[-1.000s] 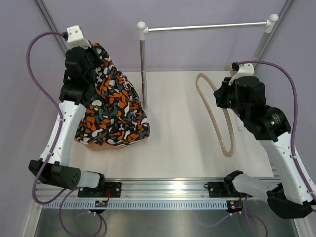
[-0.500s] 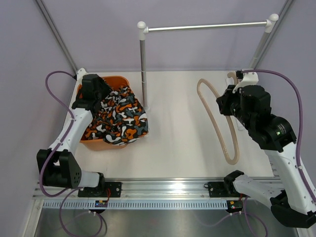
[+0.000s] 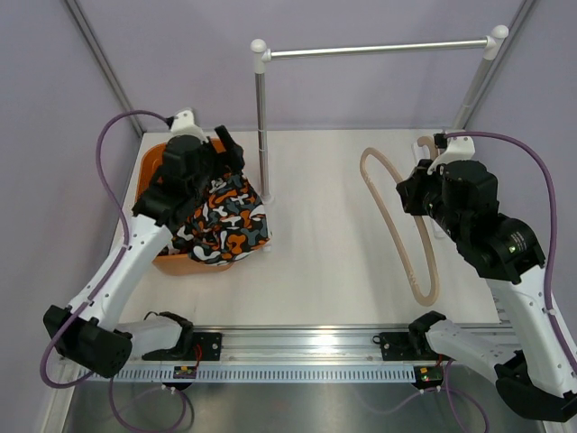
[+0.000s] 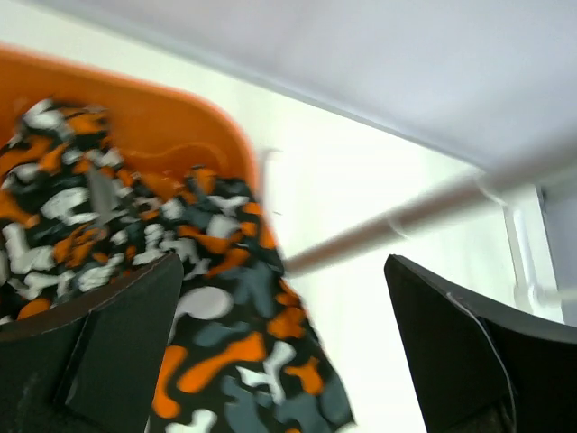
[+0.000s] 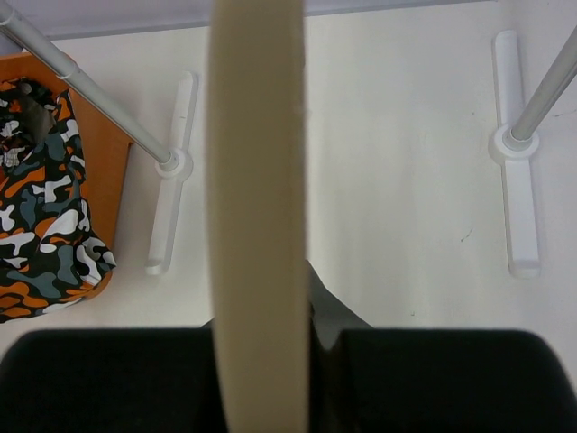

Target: Remove the shorts from the hanger

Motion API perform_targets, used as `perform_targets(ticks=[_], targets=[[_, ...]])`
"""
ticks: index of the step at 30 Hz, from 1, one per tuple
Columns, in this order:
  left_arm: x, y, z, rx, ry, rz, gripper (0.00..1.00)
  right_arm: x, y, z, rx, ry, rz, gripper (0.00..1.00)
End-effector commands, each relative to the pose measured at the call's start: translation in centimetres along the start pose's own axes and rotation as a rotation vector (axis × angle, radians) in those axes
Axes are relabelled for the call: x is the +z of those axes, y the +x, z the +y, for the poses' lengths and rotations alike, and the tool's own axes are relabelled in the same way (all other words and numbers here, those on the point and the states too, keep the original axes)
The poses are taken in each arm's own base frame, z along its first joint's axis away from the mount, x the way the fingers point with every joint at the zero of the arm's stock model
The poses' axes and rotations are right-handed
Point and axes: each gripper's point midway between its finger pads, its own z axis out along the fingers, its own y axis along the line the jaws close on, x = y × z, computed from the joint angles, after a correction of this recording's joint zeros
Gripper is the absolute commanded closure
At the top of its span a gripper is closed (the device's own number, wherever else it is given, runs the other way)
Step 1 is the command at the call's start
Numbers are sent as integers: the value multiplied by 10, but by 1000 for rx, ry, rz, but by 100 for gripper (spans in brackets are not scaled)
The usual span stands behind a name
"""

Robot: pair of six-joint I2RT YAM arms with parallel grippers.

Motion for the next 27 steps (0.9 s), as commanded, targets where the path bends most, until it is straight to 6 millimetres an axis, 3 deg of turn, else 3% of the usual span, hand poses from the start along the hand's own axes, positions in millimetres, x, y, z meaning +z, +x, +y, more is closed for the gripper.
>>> perform_targets(ticks=[1,5,8,10,12,13,16,20,23,24,26,27], targets=[[-24,19,-24,257,12,52,1,-5,-8,6,20,-35,-29,100],[-44,69,-46,413,23,125,1,-9,-12,4,21,-29,-39,100],[-55,91,-50,556,-23,154,1,-13,-15,3,24,-28,-50,100],[-57,108,-39,691,-115,192,1,-15,-16,3,23,-29,-52,100],[-62,107,-39,785,-204,151,1,-15,-16,3,26,-30,-51,100],[-58,121,-30,846,-253,200,1,-16,-16,4,27,-33,-55,100],[-52,131,-22,930,-347,226,1,-16,-16,7,34,-48,-49,100],[-51,134,-15,956,-396,224,3,-17,-16,6,33,-44,-51,100],[-52,130,-12,957,-417,210,25,-18,-17,5,32,-44,-52,100],[-52,129,-11,957,-420,209,49,-18,-17,6,32,-45,-52,100],[-52,123,-11,931,-418,206,69,-18,-18,6,32,-48,-54,100],[-52,121,-11,911,-414,201,90,-18,-17,6,32,-47,-53,100]])
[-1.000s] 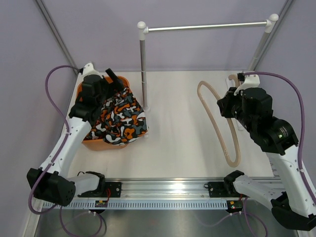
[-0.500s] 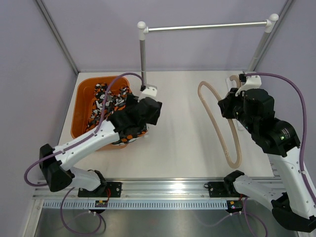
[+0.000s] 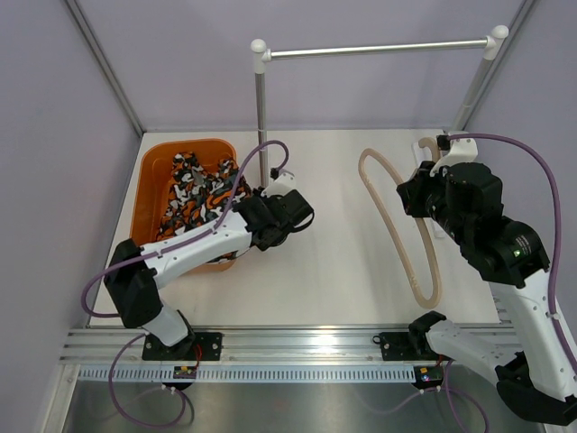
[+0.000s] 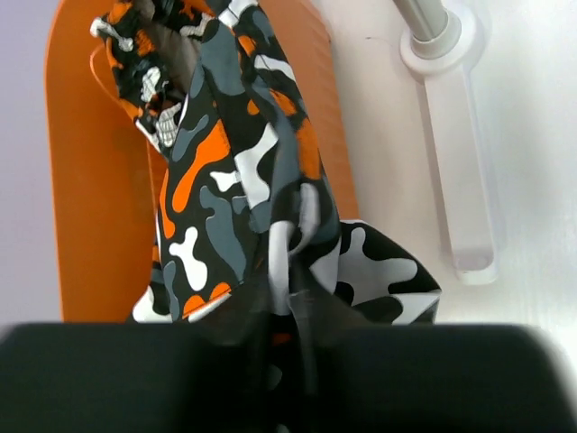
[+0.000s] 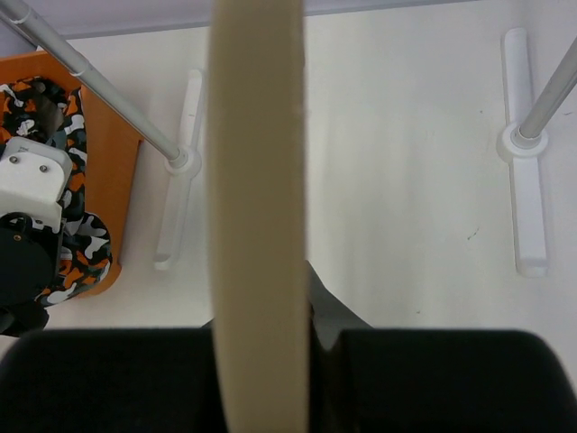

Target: Remove the shorts from the hanger

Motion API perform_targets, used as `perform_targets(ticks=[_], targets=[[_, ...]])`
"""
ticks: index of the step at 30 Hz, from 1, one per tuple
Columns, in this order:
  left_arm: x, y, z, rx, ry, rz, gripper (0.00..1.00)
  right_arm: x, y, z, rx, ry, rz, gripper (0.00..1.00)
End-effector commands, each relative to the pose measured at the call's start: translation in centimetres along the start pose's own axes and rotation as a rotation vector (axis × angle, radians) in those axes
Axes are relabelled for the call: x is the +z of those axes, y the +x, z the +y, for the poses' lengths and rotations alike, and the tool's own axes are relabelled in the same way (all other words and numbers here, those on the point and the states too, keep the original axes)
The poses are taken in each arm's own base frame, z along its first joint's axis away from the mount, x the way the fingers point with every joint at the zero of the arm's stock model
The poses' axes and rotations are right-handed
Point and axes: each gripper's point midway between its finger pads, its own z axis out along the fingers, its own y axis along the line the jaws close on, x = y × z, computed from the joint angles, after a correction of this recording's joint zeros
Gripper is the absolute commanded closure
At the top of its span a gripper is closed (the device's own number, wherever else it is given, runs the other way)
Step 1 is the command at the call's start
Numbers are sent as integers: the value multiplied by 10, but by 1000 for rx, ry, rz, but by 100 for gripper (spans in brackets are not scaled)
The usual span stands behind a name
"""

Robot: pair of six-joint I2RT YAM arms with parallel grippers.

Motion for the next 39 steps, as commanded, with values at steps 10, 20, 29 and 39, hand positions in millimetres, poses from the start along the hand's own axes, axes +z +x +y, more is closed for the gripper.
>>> perform_targets(ticks=[10,20,29,39], targets=[[0,-33,136,-598,-13,-151,100,-12,-20,7,14,-35,-51,100],[94,11,150,-970,30,-25,100,5,-25,23,-3,-79,-16,100],[158,59,112,-1139,93,183,47,10,-22,35,-55,-140,17,100],[115,8,148,-1178,179,-13,1,6,-37,54,-119,-248,-23,100]])
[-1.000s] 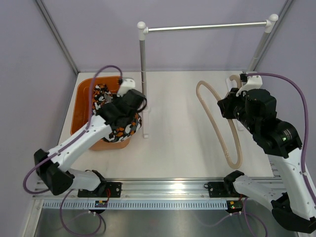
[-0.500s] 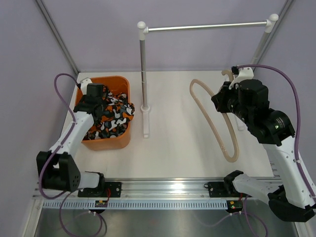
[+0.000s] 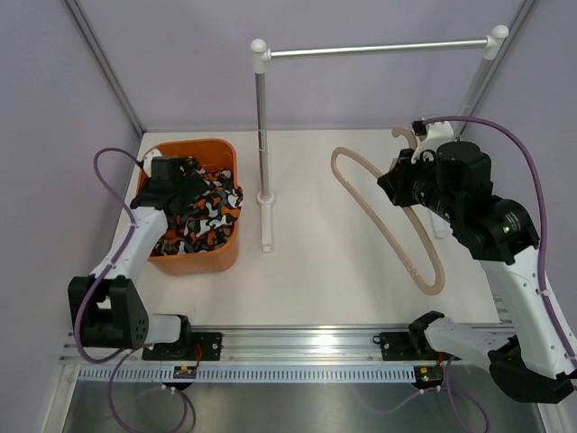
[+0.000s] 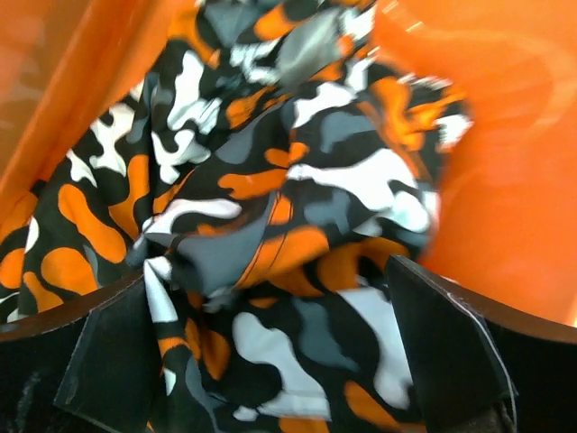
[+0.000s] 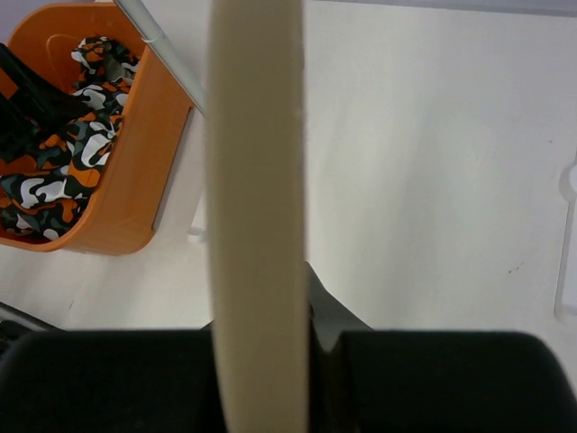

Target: Remove the shorts from the hanger

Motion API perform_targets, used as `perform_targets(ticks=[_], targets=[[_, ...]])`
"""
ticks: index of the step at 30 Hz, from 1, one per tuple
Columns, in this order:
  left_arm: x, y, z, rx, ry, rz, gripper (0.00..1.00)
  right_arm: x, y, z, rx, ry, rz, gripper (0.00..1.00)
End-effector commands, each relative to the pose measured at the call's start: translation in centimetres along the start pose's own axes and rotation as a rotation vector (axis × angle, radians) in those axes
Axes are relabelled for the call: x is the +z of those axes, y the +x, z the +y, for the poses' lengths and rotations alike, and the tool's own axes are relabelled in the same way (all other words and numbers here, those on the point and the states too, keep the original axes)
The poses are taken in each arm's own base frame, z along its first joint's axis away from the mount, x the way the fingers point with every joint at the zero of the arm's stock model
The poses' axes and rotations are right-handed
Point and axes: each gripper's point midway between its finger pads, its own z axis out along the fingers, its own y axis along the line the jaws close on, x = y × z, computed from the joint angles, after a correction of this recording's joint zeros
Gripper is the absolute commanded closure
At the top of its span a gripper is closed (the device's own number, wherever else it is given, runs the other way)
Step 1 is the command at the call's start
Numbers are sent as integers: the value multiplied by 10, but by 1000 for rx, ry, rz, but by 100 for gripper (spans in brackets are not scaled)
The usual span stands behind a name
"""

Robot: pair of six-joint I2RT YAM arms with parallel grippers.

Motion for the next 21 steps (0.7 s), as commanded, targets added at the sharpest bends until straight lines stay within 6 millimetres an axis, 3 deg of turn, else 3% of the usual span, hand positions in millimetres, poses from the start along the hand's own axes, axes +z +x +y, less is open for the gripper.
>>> perform_targets(ticks=[1,3,4,5,6,8,9,11,12,14,15,17,18,19,20,21], targets=[[-56,-61,-37,-47,174,-178,1,-8,-33,14,-53,-71,-100,100],[-76,-75,-42,-25,202,-215,1,0,-44,14,-63,-54,-114,100],[-97,-91,-49,-27,234,-262,1,3,-47,14,-67,-49,-115,100],[-107,-95,-49,-4,241,-275,1,2,-60,16,-70,-49,-143,100],[-116,-100,-52,5,256,-292,1,16,-63,15,-78,-31,-129,100],[-148,-110,-60,40,321,-337,1,20,-86,17,-85,-19,-178,100],[-158,-112,-63,52,344,-353,1,37,-88,16,-96,2,-163,100],[-185,-112,-68,93,423,-397,1,42,-110,21,-102,-2,-207,100],[-192,-110,-69,104,446,-405,1,60,-110,21,-111,8,-187,100],[-204,-102,-70,147,498,-405,1,65,-130,25,-110,6,-235,100],[-218,-101,-68,157,525,-428,1,81,-130,24,-120,18,-222,100],[-224,-93,-62,189,539,-431,1,84,-148,29,-118,14,-264,100],[-238,-89,-60,203,576,-450,1,102,-145,29,-124,19,-244,100],[-243,-86,-59,220,590,-456,1,106,-149,30,-123,17,-251,100],[-246,-83,-55,243,589,-468,1,105,-160,34,-122,9,-278,100],[-244,-77,-50,254,581,-466,1,118,-159,34,-127,13,-269,100]])
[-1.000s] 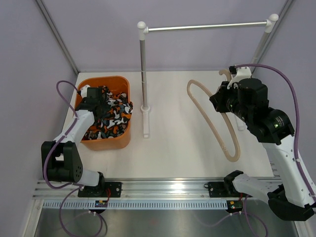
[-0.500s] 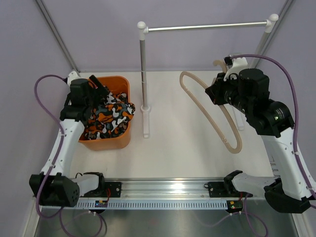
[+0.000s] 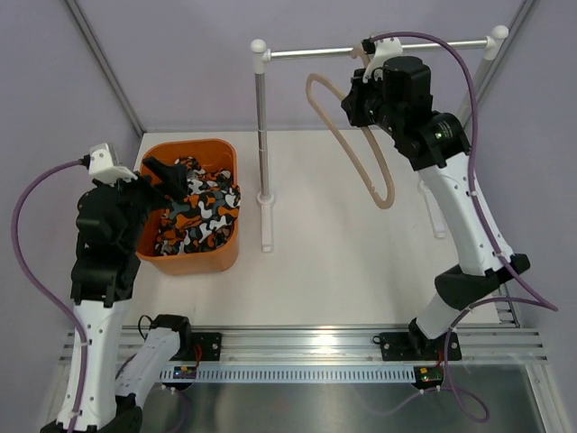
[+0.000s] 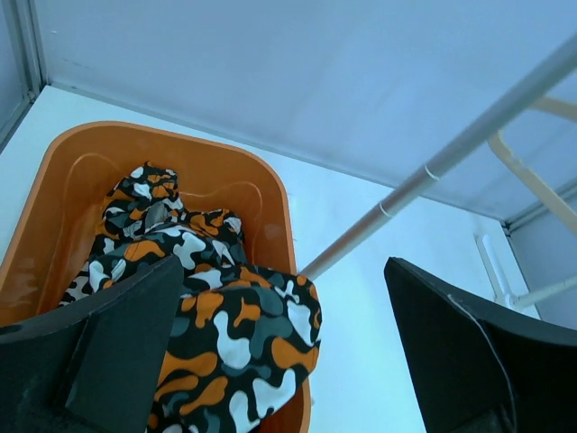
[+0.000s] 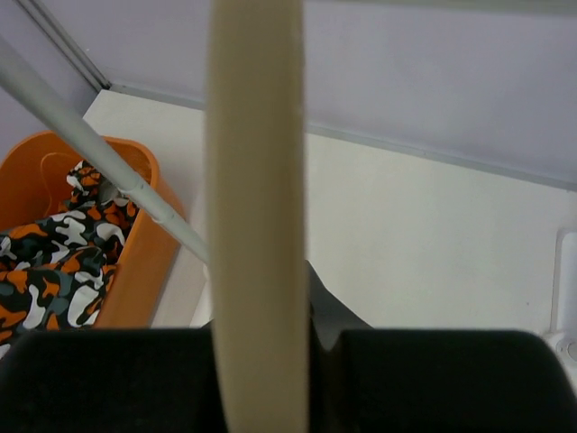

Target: Remove the shorts from the hanger

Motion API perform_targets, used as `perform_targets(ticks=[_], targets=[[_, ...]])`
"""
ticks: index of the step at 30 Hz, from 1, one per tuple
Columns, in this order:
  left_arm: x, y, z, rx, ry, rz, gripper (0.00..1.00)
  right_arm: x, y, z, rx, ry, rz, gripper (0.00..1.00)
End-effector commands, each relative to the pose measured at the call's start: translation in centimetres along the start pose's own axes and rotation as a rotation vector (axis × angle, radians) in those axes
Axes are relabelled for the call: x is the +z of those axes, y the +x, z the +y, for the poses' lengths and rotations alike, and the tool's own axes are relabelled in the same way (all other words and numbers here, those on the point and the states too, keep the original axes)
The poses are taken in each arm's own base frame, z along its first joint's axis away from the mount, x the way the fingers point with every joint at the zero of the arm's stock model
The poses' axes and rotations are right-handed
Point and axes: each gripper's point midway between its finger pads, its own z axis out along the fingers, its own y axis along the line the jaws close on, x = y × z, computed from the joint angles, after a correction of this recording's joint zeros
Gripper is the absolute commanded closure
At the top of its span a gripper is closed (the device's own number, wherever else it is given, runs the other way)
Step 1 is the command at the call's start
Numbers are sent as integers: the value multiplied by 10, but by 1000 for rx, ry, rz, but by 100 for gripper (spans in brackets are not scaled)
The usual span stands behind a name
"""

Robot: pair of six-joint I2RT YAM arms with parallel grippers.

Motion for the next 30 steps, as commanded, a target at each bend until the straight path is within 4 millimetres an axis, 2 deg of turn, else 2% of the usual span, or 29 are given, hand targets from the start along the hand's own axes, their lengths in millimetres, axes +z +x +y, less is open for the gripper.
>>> perform_targets(ticks=[1,2,3,5,10,17,23,28,30], targets=[[-20,9,-5,87,74,-7,1,6,-44,0,-17,8,-138,100],[-24,10,-5,94,78,-19,1,7,-52,0,-14,14,-162,100],[-24,20,-2,96,79,-9,1,16,-49,-2,-14,31,-156,100],[-32,19,-3,98,99,-44,1,19,-55,-3,-14,39,-175,100],[-29,37,2,103,100,-3,1,42,-47,-8,-25,81,-147,100],[-27,45,5,107,104,2,1,66,-34,-11,-28,103,-120,96],[-24,54,8,114,100,26,1,76,-20,-9,-18,95,-84,96],[-23,57,7,119,106,35,1,71,-12,-9,6,90,-69,82],[-23,57,7,119,109,36,1,59,-20,-10,18,92,-94,63]])
